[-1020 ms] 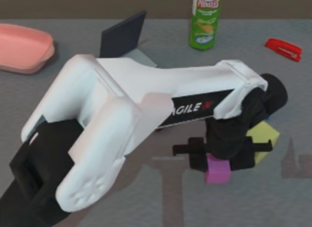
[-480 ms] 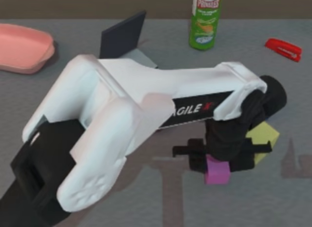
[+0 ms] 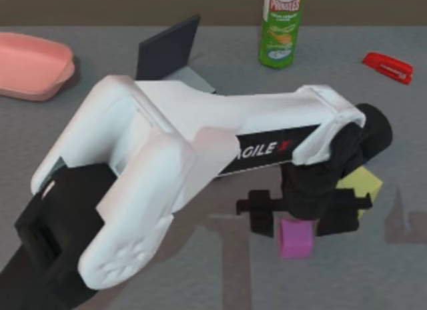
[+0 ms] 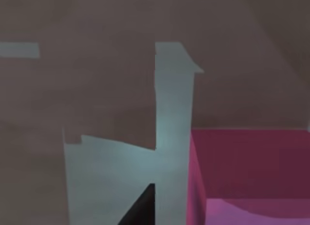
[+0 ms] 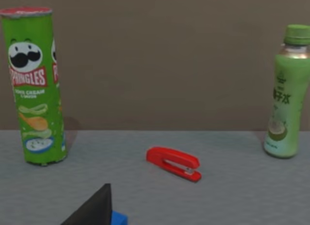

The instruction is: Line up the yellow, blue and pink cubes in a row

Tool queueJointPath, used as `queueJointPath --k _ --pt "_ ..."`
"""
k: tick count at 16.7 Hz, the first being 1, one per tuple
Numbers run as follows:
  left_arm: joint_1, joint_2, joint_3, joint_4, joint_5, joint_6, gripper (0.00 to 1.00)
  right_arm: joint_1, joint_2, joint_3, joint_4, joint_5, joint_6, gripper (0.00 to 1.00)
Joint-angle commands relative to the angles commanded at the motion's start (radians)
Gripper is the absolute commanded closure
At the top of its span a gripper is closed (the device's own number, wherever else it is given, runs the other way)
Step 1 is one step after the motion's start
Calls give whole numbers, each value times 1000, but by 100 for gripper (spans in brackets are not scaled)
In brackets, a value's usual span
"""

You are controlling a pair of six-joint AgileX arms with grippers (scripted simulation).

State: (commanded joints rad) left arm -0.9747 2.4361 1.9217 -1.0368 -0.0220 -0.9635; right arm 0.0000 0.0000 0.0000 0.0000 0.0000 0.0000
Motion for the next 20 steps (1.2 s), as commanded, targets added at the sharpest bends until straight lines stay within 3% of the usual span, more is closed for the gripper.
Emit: queueJointPath --k 10,17,20 --pt "1 -1 4 -4 0 0 0 0 0 0 0 0 0 0" --pt "15 -52 160 -218 0 -7 0 0 0 0 0 0 0 0" --pt "16 -61 173 -234 -1 -6 0 0 0 0 0 0 0 0"
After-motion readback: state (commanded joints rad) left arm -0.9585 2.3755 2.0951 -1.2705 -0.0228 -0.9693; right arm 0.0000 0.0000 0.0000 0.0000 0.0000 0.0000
